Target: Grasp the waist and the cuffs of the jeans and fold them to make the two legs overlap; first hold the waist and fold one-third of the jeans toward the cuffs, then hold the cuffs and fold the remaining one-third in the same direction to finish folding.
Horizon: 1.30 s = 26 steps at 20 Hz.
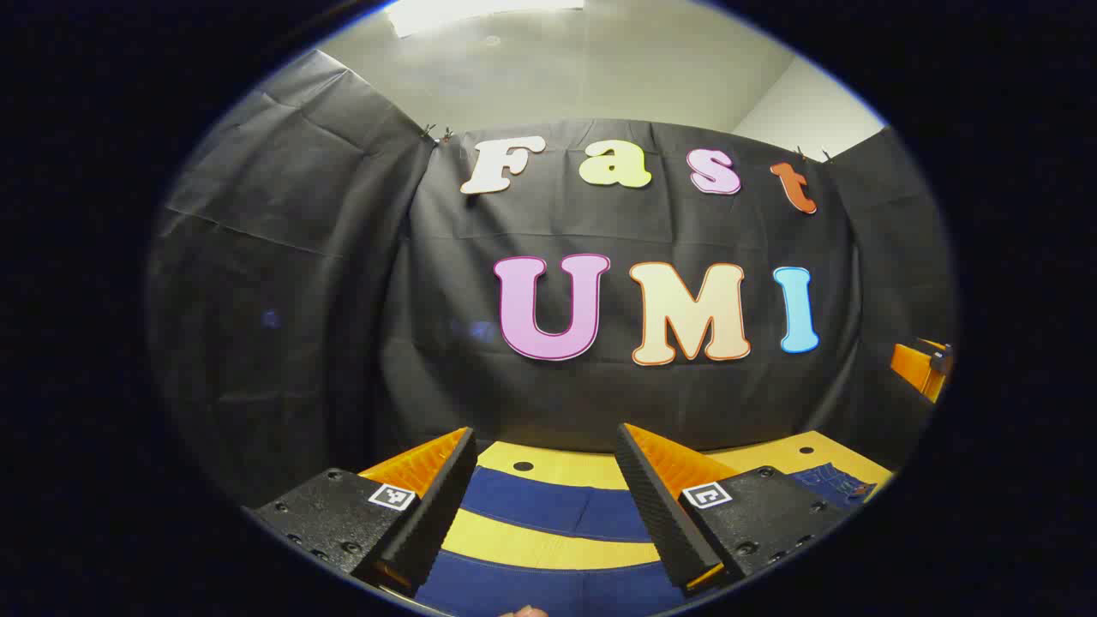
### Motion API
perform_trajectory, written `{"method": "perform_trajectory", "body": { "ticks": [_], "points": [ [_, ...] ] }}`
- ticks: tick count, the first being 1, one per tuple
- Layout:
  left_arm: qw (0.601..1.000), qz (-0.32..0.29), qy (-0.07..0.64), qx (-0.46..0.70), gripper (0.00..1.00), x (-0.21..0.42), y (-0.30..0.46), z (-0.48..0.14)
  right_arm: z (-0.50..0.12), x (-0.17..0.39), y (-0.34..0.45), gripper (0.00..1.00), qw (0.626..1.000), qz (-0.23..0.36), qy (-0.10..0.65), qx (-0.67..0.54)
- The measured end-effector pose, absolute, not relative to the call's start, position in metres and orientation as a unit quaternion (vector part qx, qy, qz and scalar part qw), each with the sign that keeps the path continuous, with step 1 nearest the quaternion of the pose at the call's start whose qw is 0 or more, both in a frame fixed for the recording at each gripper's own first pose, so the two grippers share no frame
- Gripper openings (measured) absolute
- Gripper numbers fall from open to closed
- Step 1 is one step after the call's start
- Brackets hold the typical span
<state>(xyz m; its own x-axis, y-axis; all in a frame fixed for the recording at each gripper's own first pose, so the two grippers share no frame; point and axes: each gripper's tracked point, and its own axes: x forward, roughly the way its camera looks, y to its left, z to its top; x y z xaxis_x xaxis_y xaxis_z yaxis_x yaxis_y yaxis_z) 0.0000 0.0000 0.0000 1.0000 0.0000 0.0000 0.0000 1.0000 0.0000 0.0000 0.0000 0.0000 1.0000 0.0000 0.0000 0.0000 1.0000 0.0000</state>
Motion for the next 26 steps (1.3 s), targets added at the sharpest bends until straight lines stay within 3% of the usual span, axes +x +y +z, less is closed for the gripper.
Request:
{"method": "perform_trajectory", "body": {
  "ticks": [17,20,22,26],
  "points": [
    [0.999,-0.009,0.020,0.034,0.97,-0.006,0.007,-0.026,-0.012,0.003,-0.002,0.98,1.000,0.000,0.005,-0.007],
    [0.994,-0.028,0.048,0.090,0.94,-0.017,0.018,-0.052,-0.025,0.004,0.002,0.98,1.000,0.005,0.013,-0.005],
    [0.987,-0.044,0.083,0.133,0.98,-0.026,0.031,-0.079,-0.038,0.005,0.004,0.98,1.000,0.005,0.024,-0.006],
    [0.954,-0.070,0.170,0.236,0.95,-0.056,0.071,-0.147,-0.060,0.000,0.007,0.98,0.999,-0.008,0.035,-0.014]
  ]
}}
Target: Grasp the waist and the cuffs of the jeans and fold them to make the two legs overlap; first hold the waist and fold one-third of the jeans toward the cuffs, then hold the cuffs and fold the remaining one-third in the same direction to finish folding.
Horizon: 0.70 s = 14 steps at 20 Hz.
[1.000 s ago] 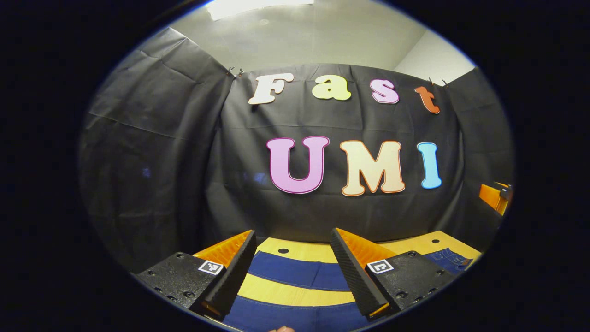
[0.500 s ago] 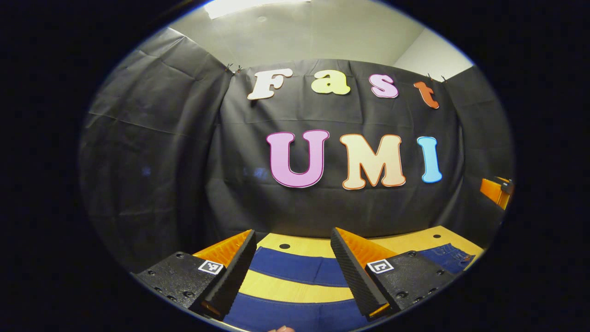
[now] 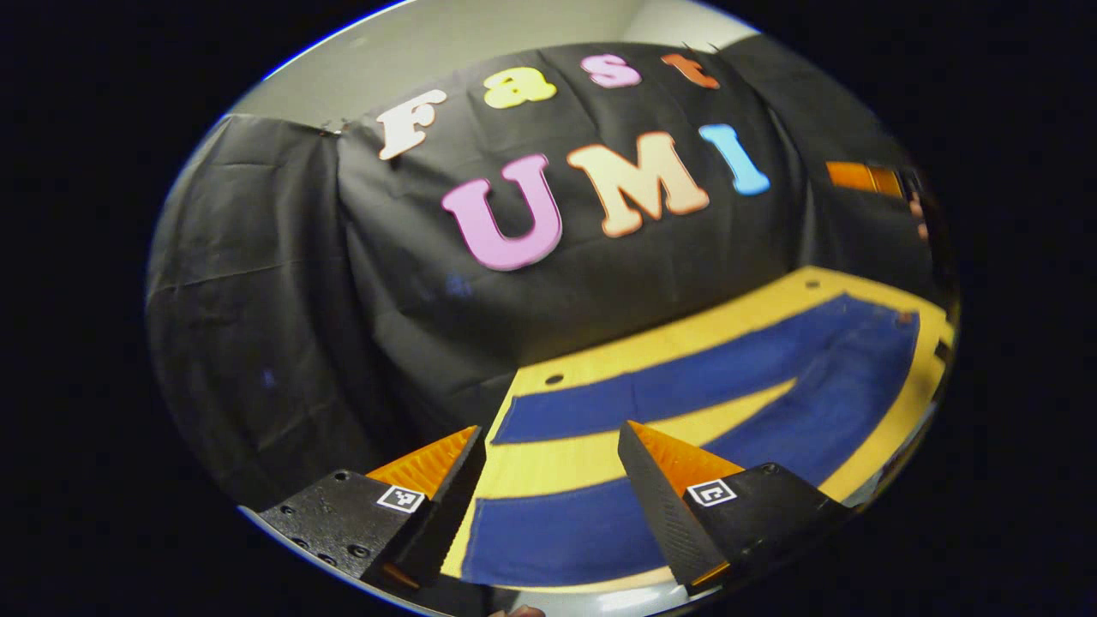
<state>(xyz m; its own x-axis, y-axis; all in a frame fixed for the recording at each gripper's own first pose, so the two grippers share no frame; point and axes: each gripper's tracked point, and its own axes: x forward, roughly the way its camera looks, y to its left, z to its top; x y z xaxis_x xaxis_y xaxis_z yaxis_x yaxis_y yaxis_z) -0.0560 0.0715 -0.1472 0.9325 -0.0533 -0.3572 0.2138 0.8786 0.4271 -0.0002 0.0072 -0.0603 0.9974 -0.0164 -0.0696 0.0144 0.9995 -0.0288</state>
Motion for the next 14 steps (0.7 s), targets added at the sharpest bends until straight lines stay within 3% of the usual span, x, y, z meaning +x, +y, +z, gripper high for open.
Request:
{"method": "perform_trajectory", "body": {
  "ticks": [7,14],
  "points": [
    [0.854,-0.161,0.265,0.417,0.95,-0.085,0.138,-0.234,-0.084,-0.021,0.007,0.98,0.997,-0.032,0.053,-0.051],
    [0.776,-0.203,0.312,0.510,0.95,-0.106,0.180,-0.289,-0.091,-0.031,-0.006,1.00,0.993,-0.053,0.069,-0.081]
  ]
}}
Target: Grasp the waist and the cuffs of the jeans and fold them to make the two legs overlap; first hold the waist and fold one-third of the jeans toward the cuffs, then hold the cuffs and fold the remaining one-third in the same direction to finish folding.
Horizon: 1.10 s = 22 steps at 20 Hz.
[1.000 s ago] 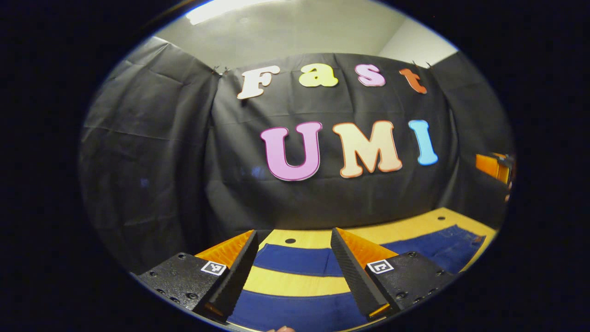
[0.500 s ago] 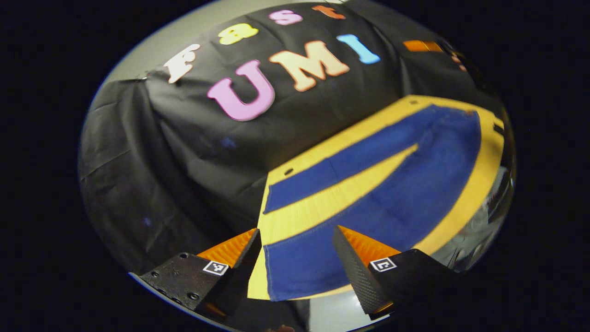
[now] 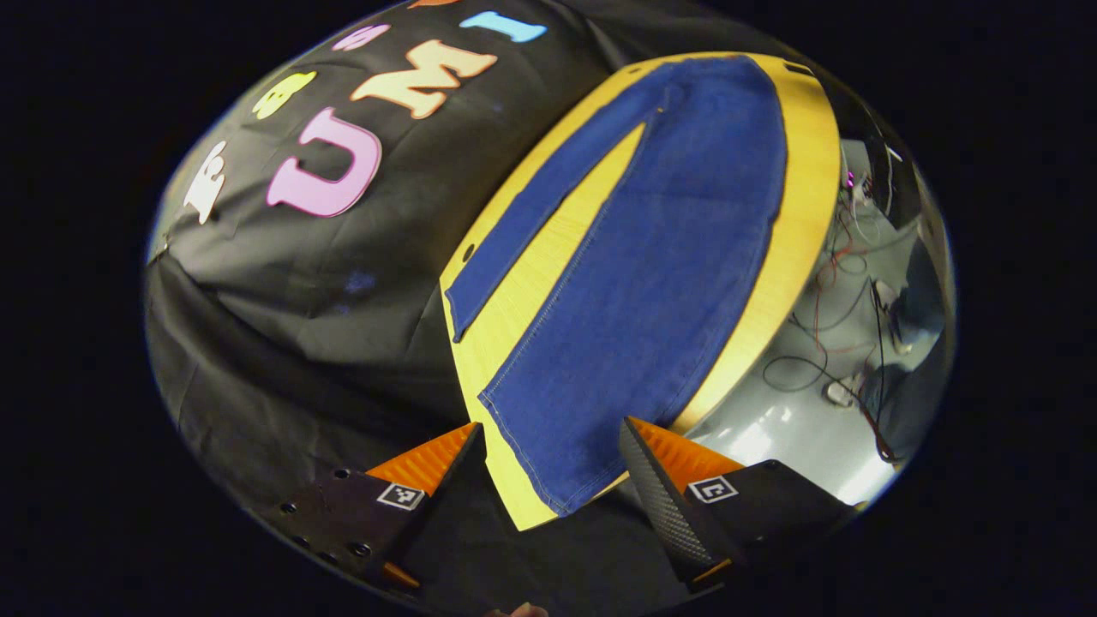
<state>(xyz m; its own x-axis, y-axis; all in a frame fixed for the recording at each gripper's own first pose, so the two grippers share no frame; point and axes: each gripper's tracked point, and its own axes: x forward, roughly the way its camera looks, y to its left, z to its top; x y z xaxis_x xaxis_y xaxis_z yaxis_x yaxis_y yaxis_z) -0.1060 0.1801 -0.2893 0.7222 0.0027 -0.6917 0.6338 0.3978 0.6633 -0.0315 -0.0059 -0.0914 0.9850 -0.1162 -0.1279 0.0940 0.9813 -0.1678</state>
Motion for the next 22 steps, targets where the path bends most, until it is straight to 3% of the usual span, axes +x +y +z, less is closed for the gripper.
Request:
{"method": "perform_trajectory", "body": {
  "ticks": [10,11,14,19,22],
  "points": [
    [0.728,-0.240,0.352,0.537,0.95,-0.117,0.190,-0.329,-0.103,-0.041,-0.002,0.99,0.990,-0.054,0.081,-0.099],
    [0.725,-0.247,0.347,0.541,0.89,-0.115,0.188,-0.330,-0.103,-0.042,-0.002,1.00,0.990,-0.055,0.081,-0.101],
    [0.718,-0.254,0.349,0.546,0.95,-0.110,0.187,-0.328,-0.105,-0.044,-0.005,1.00,0.989,-0.061,0.083,-0.104],
    [0.698,-0.272,0.339,0.569,0.95,-0.099,0.179,-0.331,-0.107,-0.050,-0.012,1.00,0.988,-0.076,0.085,-0.106],
    [0.679,-0.296,0.343,0.578,0.87,-0.092,0.175,-0.342,-0.108,-0.054,-0.014,0.99,0.987,-0.083,0.089,-0.105]
  ]
}}
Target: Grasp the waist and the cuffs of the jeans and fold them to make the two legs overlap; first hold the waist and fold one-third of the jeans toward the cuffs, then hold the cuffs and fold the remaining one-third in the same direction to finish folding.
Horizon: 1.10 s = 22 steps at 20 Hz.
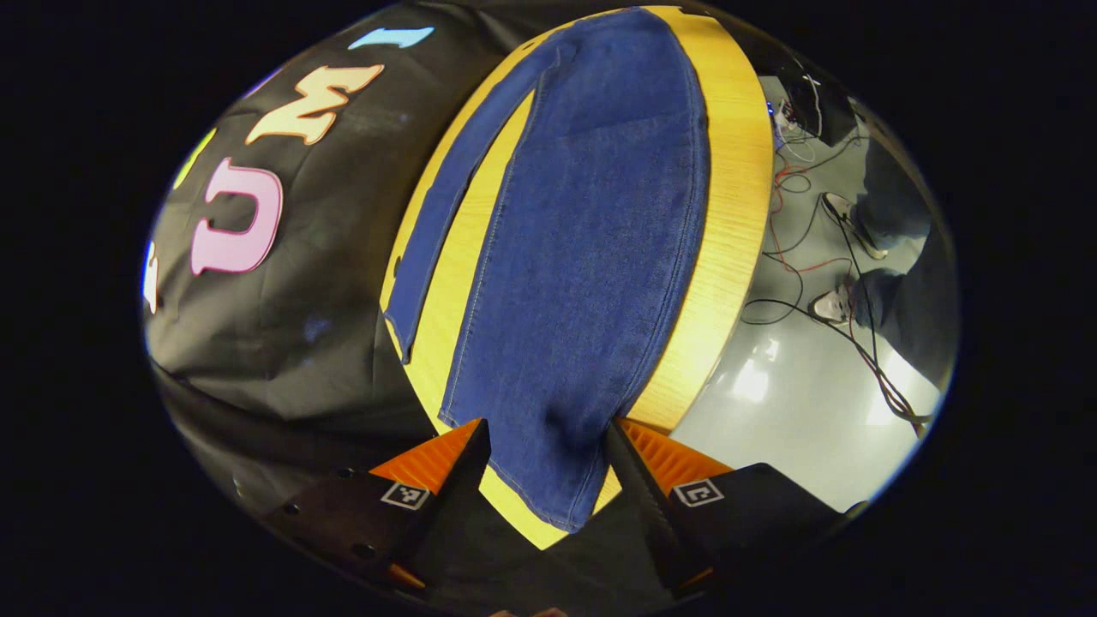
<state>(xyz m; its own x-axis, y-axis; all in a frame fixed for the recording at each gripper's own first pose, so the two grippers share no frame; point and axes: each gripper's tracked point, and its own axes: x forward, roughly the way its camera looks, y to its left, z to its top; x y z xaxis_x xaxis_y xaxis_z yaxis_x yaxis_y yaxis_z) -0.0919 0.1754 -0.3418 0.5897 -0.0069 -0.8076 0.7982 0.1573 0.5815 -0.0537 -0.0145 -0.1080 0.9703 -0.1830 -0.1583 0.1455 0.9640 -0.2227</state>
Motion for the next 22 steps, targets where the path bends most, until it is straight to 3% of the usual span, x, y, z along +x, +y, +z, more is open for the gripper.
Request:
{"method": "perform_trajectory", "body": {
  "ticks": [5,6,10,14,22],
  "points": [
    [0.651,-0.323,0.379,0.573,0.13,-0.097,0.174,-0.359,-0.101,-0.059,-0.023,0.99,0.984,-0.088,0.091,-0.128],
    [0.654,-0.316,0.379,0.573,0.04,-0.091,0.173,-0.358,-0.098,-0.061,-0.028,0.99,0.982,-0.084,0.090,-0.142],
    [0.682,-0.298,0.403,0.533,0.00,-0.087,0.173,-0.359,-0.098,-0.057,-0.059,1.00,0.970,-0.037,0.117,-0.208],
    [0.666,-0.300,0.400,0.553,0.00,-0.087,0.174,-0.357,-0.109,-0.061,-0.134,1.00,0.925,-0.044,0.145,-0.349],
    [0.654,-0.290,0.412,0.564,0.00,-0.088,0.175,-0.357,-0.231,-0.093,-0.199,0.99,0.833,0.050,0.284,-0.472]
  ]
}}
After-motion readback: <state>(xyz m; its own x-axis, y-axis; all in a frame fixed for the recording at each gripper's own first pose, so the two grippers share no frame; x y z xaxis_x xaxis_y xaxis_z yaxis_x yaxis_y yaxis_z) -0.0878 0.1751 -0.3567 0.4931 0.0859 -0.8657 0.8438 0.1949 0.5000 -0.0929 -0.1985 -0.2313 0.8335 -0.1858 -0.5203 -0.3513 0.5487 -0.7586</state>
